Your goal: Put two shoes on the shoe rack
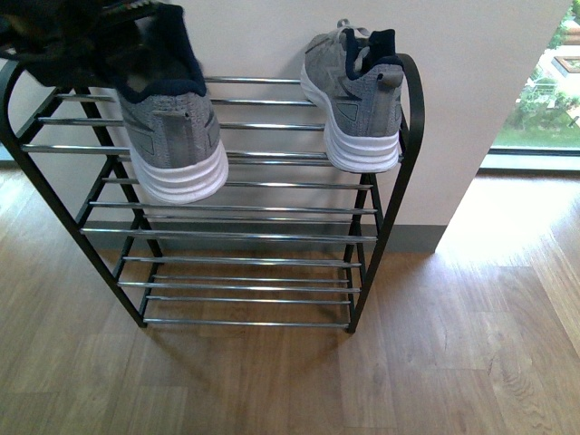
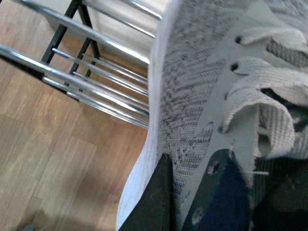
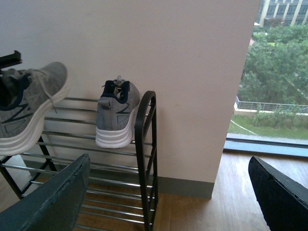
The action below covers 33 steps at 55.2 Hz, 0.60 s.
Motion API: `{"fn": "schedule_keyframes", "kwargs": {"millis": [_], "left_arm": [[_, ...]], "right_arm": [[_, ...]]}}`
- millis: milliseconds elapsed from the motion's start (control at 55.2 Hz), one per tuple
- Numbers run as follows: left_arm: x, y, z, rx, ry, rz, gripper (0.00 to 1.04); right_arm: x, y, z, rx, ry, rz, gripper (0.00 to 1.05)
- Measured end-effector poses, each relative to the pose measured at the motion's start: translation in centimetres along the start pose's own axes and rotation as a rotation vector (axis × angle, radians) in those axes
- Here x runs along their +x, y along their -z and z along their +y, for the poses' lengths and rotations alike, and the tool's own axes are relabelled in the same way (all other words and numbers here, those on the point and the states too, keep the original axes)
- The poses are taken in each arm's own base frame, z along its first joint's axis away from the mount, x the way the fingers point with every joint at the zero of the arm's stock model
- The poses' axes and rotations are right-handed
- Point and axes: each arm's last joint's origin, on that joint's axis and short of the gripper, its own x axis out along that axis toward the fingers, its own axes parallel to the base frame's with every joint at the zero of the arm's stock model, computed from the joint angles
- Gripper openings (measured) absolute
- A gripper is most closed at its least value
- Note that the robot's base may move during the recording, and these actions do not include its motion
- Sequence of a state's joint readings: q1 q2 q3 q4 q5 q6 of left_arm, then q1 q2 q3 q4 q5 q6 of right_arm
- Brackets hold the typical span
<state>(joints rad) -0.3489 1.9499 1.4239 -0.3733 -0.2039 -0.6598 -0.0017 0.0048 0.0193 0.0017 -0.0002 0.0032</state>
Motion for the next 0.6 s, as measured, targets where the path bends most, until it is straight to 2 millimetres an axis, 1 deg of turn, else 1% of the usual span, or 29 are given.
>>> {"fn": "schedule_keyframes", "kwargs": {"millis": [36, 109, 199, 362, 597], "left_arm": [[0.5, -0.4, -0.9, 0.04, 0.0, 0.013, 0.02], [1.5, -1.0, -2.1, 0.092, -0.005, 0.029, 0.02], [2.7, -1.3, -2.8, 0.121, -0.009, 0.038, 0.02], [4.6, -1.2, -3.1, 0.131, -0.02, 0.044, 0.02], [6.4, -0.9, -3.5, 0.135, -0.015, 0.066, 0.02]], "right_arm": [[0.0, 0.0, 0.0, 0.0, 0.0, 0.0, 0.95], [0.0, 0.0, 0.0, 0.0, 0.0, 0.0, 0.95], [0.0, 0.0, 0.0, 0.0, 0.0, 0.0, 0.95], [0.0, 0.0, 0.0, 0.0, 0.0, 0.0, 0.95], [0.0, 0.0, 0.0, 0.0, 0.0, 0.0, 0.95]]}}
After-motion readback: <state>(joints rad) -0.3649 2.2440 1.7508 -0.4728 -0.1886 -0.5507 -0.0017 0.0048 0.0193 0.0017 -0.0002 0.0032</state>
